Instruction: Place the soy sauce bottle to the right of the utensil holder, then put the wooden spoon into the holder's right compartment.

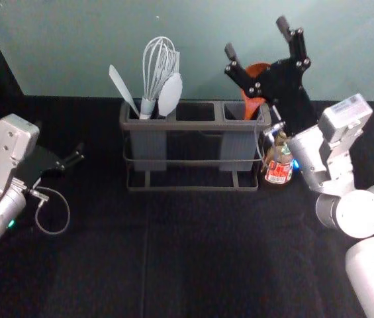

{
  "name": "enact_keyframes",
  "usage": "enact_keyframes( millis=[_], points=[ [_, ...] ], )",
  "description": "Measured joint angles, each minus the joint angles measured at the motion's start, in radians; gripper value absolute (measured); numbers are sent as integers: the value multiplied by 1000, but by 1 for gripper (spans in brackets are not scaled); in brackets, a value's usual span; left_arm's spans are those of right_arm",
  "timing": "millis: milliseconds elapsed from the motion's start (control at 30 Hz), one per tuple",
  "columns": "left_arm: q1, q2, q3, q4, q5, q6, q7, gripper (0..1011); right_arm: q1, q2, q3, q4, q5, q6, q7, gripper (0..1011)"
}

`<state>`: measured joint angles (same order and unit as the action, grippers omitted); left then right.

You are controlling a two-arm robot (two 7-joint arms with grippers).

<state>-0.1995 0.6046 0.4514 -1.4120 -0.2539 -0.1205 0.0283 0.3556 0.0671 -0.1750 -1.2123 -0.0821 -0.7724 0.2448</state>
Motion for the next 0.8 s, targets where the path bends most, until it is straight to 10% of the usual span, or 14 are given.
enact_keyframes(
  millis=[800],
  points=[
    [0,0,0,0,0,0,0,1011,-36,138,137,-184,52,130,22,1002]
  ],
)
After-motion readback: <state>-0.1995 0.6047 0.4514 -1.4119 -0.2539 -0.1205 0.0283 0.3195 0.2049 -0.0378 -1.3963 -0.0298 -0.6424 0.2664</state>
